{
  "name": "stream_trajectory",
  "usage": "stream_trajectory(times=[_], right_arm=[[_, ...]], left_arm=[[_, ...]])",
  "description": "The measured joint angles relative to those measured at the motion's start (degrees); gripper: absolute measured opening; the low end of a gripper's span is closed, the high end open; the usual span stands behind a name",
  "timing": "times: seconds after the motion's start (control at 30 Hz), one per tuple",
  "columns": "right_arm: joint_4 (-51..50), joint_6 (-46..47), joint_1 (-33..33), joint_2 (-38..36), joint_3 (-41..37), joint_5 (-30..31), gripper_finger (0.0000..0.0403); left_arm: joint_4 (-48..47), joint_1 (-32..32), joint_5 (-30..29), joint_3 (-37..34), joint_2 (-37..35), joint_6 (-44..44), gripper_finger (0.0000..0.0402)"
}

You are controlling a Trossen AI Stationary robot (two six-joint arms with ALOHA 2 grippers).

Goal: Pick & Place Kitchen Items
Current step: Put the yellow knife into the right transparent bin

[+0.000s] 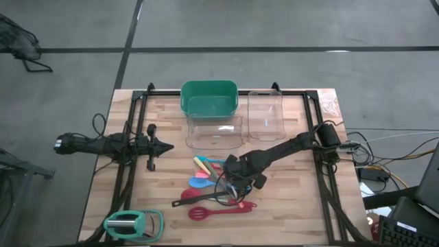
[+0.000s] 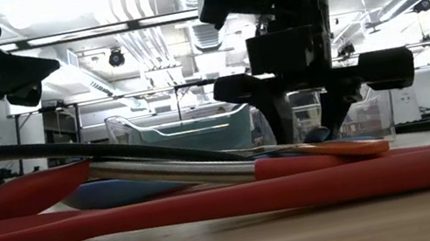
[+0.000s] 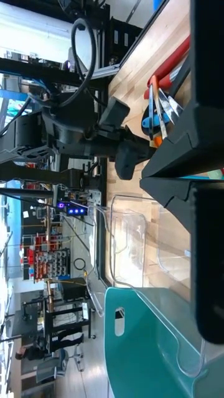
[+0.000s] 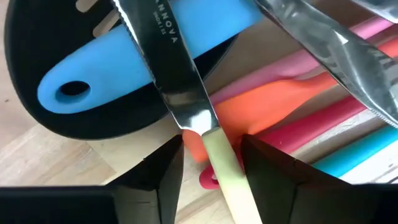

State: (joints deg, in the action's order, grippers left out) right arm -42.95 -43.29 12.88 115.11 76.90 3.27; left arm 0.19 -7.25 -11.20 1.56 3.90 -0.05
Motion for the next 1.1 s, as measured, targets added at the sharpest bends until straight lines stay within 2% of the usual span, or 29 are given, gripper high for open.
stream_trajectory(times=[0.17,0.43,0.63,0.77,1.1], right_arm=[[-0.25,1.35,0.00,-0.55,0.79,1.19,0.0117],[-0.39,2.40,0.02,-0.75,1.20,1.29,0.0037],[-0.92,4.04,0.02,-0.75,1.20,1.44,0.0036],[-1.48,6.01,0.02,-1.36,1.20,1.41,0.0049],[-2.15,13.47,0.00,-7.45,2.90,1.38,0.0046]], left_arm=[[-0.02,0.00,0.00,0.00,0.00,0.00,0.0010],[-0.02,0.00,0.00,-0.01,0.00,0.00,0.0010],[-0.01,0.00,0.00,-0.01,0.00,0.00,0.0010],[-0.01,0.00,0.00,-0.01,0.00,0.00,0.0010],[0.00,-0.02,-0.02,-0.01,0.02,0.00,0.0010]])
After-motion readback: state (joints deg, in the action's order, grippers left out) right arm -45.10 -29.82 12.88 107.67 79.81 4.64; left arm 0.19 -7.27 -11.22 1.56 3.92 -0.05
